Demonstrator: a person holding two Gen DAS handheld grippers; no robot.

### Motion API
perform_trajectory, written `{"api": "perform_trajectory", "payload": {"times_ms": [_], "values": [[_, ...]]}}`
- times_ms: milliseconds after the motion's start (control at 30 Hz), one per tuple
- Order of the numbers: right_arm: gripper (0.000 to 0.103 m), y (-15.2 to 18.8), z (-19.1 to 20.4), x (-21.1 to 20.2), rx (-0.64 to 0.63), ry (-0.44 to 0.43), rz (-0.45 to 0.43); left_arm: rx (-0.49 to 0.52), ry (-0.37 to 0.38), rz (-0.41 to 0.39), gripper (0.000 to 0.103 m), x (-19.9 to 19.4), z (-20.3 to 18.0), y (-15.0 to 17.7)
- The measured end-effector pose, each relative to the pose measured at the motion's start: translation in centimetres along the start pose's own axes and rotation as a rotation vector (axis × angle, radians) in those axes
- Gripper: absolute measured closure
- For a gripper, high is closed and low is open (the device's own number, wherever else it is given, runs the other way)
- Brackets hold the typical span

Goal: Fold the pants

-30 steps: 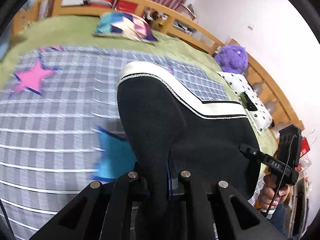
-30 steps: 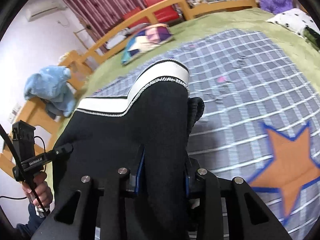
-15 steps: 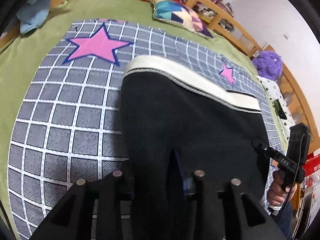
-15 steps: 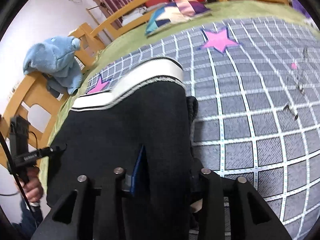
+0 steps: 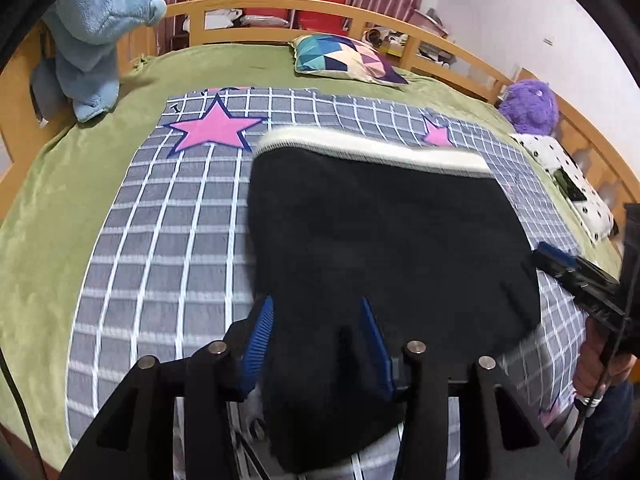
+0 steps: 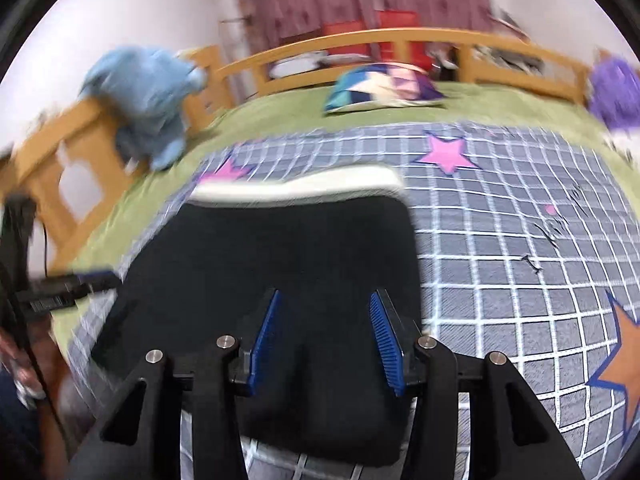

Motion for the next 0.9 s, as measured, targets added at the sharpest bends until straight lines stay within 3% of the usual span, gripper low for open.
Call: {"api": "perform_trajectory", "payload": {"times_ms": [100,200,300,400,533,733,900], "values": [[0.057,4.4,0.8,2.2,-0.012,-0.026,0.101,-0.006,-0.052,0.016,0.059,0.6,0.1,3.8],[0.057,7.1,1.1,2.5,-0.060,0.002,0.086,-0.006,-0.071,0.006,0.057,0.9,0.3,5.8],[0.058,7.7,1.7,2.0,-0.106,0.016,0.107,0.006,-0.075,0.000,0.057,0.2,0.1,5.5],[0.058,6.0,1.5,1.2,-0.096,-0.008,0.099,-0.014,-0.023,-0.049,0.057,-1.2,-0.1,3.3],[0.058,1.3,0.7,0.1,-0.076,0.031,-0.024,0.018,-0.040,-0.092,0.057,-0.8,-0.7,-1.0],[0.058,-5.7,0.4,3.7,-0.086,0.080,-0.083,0.034,0.011,-0.108,0.057,3.0,-2.7,-8.5],[0.056,-9.1,0.5,8.0,-0.065,-0.027,-0.084,0.045,0.037,-0.109,0.057,7.6,-4.2,-12.7]]}}
Point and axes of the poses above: each gripper's, at about its wrist camera, not at the fingertips, and x roughly the way its jaws point, z to its left, y to its underside, the point moved 8 cm from there along x, roughly the way its jaws point, and after that the axes turned 1 degree about -x, right-handed, at the moved point
